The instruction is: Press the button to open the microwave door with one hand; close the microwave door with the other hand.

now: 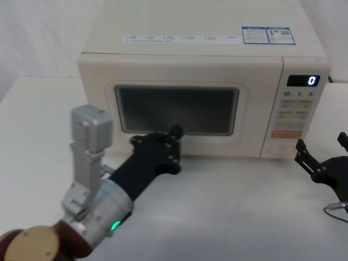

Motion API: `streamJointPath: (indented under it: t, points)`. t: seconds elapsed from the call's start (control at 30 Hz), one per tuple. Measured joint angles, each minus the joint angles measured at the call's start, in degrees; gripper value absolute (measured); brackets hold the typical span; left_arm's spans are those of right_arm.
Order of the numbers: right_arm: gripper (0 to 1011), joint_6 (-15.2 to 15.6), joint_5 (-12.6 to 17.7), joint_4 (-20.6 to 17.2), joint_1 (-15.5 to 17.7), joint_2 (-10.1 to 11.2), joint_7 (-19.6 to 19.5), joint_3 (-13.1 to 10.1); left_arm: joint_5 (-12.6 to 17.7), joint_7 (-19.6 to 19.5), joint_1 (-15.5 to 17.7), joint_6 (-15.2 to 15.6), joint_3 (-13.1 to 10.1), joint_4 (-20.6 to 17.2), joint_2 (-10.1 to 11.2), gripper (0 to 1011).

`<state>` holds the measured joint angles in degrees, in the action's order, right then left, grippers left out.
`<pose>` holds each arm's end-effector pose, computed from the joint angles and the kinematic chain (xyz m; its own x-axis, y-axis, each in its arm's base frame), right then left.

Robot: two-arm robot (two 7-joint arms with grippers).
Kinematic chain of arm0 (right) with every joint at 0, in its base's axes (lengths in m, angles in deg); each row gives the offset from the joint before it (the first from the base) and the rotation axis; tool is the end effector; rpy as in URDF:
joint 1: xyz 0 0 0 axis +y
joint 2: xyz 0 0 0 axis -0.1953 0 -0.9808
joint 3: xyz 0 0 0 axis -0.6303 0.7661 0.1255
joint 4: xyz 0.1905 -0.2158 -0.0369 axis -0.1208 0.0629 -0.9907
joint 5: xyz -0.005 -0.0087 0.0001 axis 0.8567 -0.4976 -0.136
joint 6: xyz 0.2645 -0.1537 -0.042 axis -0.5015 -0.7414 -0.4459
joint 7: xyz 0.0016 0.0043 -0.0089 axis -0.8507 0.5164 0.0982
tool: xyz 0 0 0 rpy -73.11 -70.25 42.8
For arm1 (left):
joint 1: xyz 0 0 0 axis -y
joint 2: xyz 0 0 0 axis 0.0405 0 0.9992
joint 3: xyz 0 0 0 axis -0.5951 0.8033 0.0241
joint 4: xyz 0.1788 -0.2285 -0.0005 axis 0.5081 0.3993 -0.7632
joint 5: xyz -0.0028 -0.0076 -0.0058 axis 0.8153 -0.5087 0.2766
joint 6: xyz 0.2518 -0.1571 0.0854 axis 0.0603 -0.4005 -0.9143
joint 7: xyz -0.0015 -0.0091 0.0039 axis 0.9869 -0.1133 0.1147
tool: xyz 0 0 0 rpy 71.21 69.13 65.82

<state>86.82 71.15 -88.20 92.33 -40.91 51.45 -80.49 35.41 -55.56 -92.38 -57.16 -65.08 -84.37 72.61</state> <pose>0.2592 -0.0103 -0.2679 0.2346 -0.9721 0.0044 0.9685 0.2342 0.0843 0.2785 -0.0273 -0.2252 0.5880 0.8083 -0.0303 -0.8070 0.5837 -0.0896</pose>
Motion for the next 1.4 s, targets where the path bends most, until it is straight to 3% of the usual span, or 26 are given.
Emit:
streamJointPath:
  t: [0.3,0.7,0.87,1.03,1.4]
  points:
    - [1002,0.0,0.0,0.0,0.0,0.0,0.0,0.0,3.2,4.7,-6.3,-3.2,5.1,-2.5,-0.3,0]
    - [1002,0.0,0.0,0.0,0.0,0.0,0.0,0.0,9.0,8.7,-9.7,-7.9,9.9,-1.5,-1.2,0]
    - [1002,0.0,0.0,0.0,0.0,0.0,0.0,0.0,8.2,8.7,-10.6,-10.1,12.5,0.0,-2.2,0]
    - [1002,0.0,0.0,0.0,0.0,0.0,0.0,0.0,4.6,7.5,-10.7,-11.6,15.6,1.7,-3.6,0]
    - [1002,0.0,0.0,0.0,0.0,0.0,0.0,0.0,3.2,7.5,-10.3,-10.3,18.9,4.9,-5.5,0]
